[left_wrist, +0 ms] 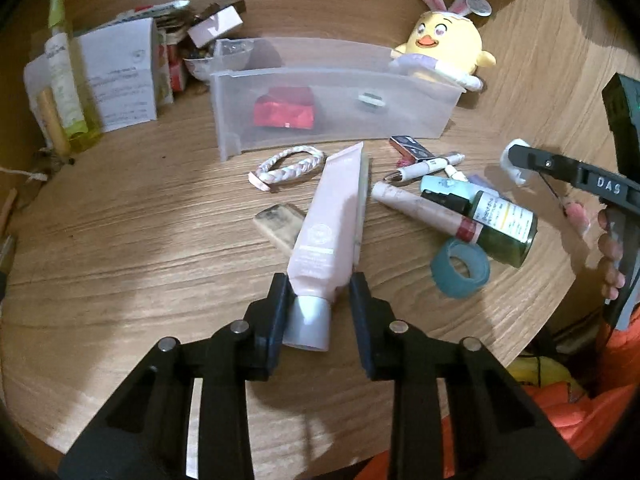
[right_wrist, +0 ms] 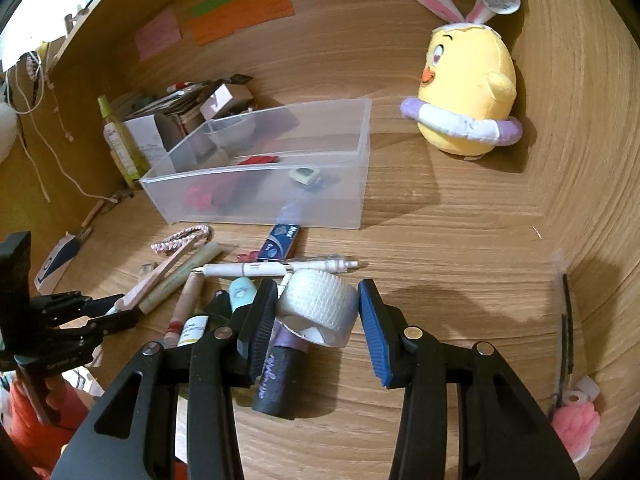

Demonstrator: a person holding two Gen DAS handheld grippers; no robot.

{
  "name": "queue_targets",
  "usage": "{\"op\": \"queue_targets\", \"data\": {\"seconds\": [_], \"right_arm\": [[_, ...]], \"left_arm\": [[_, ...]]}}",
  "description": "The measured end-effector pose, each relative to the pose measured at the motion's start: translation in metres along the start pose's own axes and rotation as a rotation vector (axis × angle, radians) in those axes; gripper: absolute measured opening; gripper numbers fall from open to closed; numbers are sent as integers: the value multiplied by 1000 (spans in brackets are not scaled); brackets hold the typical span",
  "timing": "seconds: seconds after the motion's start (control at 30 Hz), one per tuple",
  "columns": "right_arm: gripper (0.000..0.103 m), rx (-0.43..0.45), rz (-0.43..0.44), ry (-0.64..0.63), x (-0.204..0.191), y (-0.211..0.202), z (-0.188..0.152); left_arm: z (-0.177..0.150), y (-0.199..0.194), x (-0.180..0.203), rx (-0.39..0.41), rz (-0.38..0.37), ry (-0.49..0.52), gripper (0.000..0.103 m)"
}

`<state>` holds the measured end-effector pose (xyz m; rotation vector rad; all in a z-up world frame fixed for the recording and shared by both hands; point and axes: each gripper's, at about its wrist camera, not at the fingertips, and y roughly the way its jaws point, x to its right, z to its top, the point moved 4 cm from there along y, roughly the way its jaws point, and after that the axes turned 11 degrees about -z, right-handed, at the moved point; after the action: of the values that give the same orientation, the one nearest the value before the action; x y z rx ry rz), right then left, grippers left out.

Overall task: Organize objects
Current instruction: 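Grasp the pink-white cream tube with the left tool and lift it, then carry the cream tube into the clear bin and open the left tool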

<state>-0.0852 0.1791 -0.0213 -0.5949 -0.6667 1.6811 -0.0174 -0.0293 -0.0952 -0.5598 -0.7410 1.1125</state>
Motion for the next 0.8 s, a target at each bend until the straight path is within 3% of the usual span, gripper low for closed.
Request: {"op": "queue_targets", "data": {"seconds": [0.33, 0.6, 0.8], "right_arm": [[38, 78, 15, -32, -18, -5, 33], [38, 114, 26, -44, -25, 6, 73], [38, 128, 35, -38, -25, 17, 101]], "left_arm": [[22, -37, 3, 123, 1, -8, 31], [71, -50, 1, 220, 0, -6, 31], [112, -38, -12, 236, 15, -29, 31]]}}
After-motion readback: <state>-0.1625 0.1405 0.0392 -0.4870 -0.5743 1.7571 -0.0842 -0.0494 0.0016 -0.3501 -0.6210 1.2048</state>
